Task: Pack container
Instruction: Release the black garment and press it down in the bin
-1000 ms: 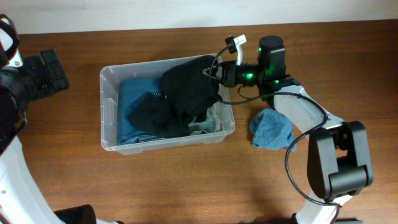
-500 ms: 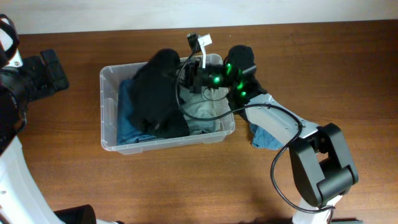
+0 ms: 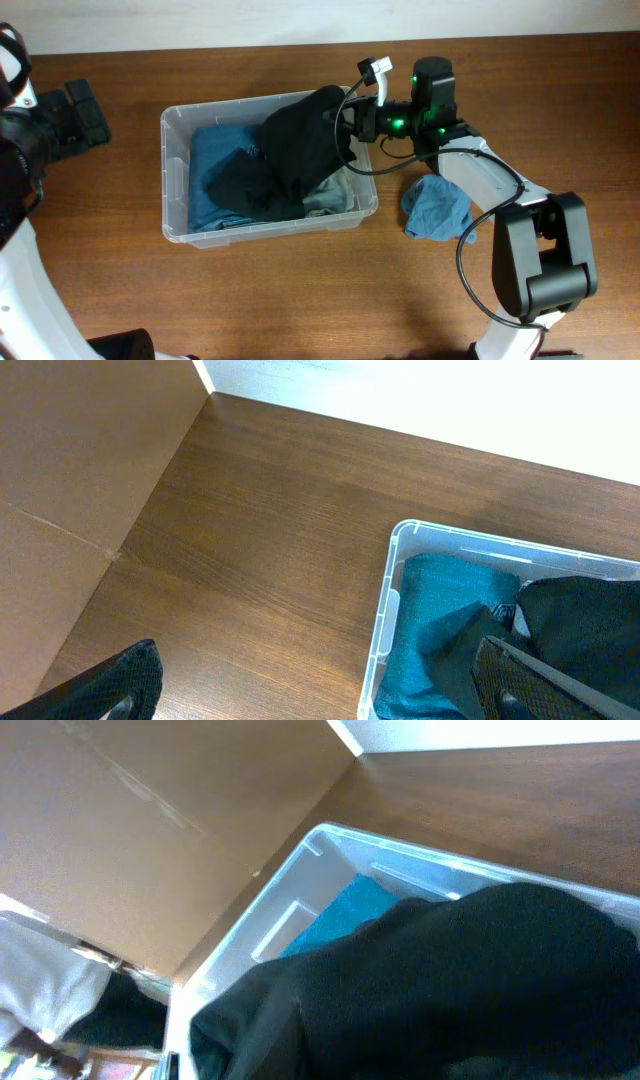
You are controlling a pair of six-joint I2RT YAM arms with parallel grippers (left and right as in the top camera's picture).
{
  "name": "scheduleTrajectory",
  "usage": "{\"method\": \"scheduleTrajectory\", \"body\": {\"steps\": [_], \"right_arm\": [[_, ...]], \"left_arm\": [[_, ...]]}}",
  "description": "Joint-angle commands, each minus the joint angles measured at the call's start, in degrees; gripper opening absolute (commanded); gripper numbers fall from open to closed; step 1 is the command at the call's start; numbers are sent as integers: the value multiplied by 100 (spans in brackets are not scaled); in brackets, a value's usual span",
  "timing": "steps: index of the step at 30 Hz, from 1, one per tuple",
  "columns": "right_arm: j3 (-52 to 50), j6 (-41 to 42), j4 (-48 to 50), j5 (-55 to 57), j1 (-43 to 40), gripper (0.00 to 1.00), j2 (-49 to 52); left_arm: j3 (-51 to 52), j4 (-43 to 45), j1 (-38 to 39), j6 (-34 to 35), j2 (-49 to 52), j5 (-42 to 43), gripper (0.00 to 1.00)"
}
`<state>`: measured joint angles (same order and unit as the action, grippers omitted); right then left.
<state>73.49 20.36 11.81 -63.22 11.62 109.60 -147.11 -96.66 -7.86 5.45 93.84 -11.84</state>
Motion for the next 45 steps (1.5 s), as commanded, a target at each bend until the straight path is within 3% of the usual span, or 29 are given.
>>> {"method": "scheduleTrajectory", "body": {"steps": [1,2,3,14,17,19,22,24,27,37,40,43,45], "right_arm": [[46,-168,61,-737,2,65,-72],[46,-166,61,-848,2,92,-92],[46,-144,59,-885,2,99,-122],[201,155,39,-885,0,98,-695],[203,179,439,-1161,9,98,-850],[208,933,1239,-1309,9,98,-868],[216,2920,2677,-1180,9,98,-870],[221,3580,3283,-1078,9,98,-870],[273,4011,3556,-918,-11,98,-870],[664,3995,3274,-750,-199,98,-870],[942,4538,4111,-833,-103,98,-870],[1305,5982,5908,-409,85,98,-870],[1493,6190,6428,-140,170,98,-870]], "left_arm": [[-9,0,-20,31,-59,24,99],[-9,0,-20,31,-59,24,100],[-9,0,-20,31,-59,22,99],[-9,0,-20,33,-59,22,99],[-9,0,-20,33,-59,22,99],[-9,0,-20,31,-59,24,99],[-9,0,-20,31,-59,22,99],[-9,0,-20,31,-59,24,99],[-9,0,-20,33,-59,24,100],[-9,0,-20,33,-59,24,99],[-9,0,-20,31,-59,24,99],[-9,0,-20,31,-59,24,99],[-9,0,-20,31,-59,22,99]]}}
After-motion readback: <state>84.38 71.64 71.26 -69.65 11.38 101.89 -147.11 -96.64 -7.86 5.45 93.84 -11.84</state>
